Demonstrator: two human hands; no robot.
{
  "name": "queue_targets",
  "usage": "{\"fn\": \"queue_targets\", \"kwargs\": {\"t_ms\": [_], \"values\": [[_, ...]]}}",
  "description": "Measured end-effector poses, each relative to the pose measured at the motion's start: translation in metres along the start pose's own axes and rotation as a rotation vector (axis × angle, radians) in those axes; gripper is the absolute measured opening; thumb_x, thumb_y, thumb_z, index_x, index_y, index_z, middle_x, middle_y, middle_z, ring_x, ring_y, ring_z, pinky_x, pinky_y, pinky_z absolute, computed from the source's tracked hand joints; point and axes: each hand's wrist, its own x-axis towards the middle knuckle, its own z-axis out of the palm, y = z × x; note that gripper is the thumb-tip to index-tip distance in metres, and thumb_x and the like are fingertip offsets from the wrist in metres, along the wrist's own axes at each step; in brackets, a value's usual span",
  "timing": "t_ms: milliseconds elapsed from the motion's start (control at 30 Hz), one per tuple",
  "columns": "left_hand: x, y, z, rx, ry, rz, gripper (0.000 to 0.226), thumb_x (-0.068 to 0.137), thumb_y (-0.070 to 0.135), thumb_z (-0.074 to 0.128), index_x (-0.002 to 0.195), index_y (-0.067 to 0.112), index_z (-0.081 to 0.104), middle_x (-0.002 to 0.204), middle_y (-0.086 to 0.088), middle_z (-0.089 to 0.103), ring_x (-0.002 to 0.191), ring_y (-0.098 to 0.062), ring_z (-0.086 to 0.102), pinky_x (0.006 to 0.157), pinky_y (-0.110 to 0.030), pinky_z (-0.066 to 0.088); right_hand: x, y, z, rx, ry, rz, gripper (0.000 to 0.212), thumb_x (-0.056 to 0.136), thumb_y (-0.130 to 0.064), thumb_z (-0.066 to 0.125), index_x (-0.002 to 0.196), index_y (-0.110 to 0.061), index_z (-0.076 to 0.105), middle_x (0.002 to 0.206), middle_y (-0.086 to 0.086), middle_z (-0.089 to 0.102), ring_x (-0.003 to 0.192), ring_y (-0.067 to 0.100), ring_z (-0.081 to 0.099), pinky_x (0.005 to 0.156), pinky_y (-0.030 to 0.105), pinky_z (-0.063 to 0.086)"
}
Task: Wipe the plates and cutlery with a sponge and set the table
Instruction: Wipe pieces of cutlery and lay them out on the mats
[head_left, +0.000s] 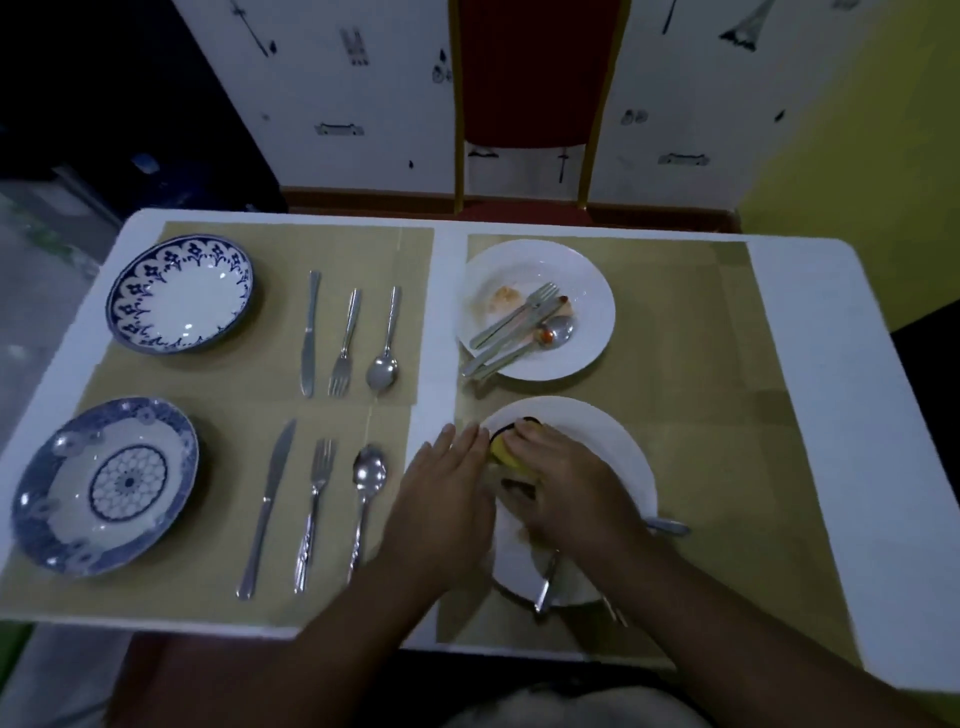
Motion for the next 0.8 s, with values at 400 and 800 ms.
{"fn": "queue_targets", "kwargs": {"t_ms": [400, 800], "values": [[-0.017, 0.150, 0.074, -1.057, -0.033, -0.835, 0.018, 0.093, 0.017, 0.060, 0.087, 0.022, 0.076, 0.090, -0.006, 0.074, 0.082, -0.022, 0.068, 0.078, -0.036, 0.059, -0.058, 0.087, -0.072, 0.032, -0.121, 0.034, 0.070, 0.066, 0.012, 0.053, 0.128, -0.020, 0.060, 0.138, 0.000, 0.054, 0.125, 0.014, 0.050, 0.099, 0.015, 0.031], [0.034, 0.171, 0.098, -1.484, 0.262, -1.296, 0.016, 0.087, 0.015, 0.072, 0.095, 0.003, 0.066, 0.058, -0.005, 0.059, 0.037, -0.013, 0.049, 0.038, -0.019, 0.037, -0.072, 0.113, -0.071, 0.124, -0.182, 0.040, 0.070, 0.069, 0.012, 0.050, 0.129, -0.022, 0.060, 0.138, -0.002, 0.054, 0.129, 0.013, 0.047, 0.103, 0.019, 0.035]]}}
